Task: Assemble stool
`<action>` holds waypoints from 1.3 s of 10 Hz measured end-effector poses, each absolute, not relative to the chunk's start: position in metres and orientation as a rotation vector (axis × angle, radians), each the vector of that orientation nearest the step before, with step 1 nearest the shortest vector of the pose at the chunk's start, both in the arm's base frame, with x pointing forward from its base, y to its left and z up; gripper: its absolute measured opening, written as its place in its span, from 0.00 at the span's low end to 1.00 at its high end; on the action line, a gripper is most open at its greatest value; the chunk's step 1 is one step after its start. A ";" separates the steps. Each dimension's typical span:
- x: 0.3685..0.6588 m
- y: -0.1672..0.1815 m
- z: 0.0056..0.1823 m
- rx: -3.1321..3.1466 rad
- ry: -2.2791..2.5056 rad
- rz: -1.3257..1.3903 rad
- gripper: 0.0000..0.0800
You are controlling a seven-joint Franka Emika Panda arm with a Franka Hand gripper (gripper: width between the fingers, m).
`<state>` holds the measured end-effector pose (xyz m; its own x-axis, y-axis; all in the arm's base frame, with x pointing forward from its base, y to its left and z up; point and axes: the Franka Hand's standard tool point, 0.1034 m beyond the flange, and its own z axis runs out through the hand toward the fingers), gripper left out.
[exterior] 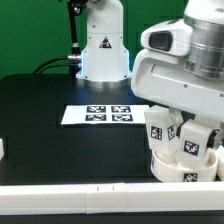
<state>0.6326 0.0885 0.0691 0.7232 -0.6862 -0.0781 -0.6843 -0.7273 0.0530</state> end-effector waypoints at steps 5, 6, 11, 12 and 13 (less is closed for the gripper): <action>0.631 0.085 0.068 2.559 -1.952 -0.175 0.42; 0.634 0.083 0.068 2.351 -2.232 -0.175 0.42; 0.636 0.089 0.067 1.746 -2.822 -0.101 0.42; 0.639 0.088 0.067 1.552 -2.974 -0.087 0.42; 0.640 0.089 0.066 1.424 -3.104 -0.044 0.42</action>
Offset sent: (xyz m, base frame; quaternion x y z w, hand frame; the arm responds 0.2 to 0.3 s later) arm 0.0000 0.0000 0.0000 0.0000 0.0000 0.1938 0.9810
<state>0.6398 0.0887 0.0664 -0.6216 -0.7402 -0.2562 -0.7472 0.6585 -0.0895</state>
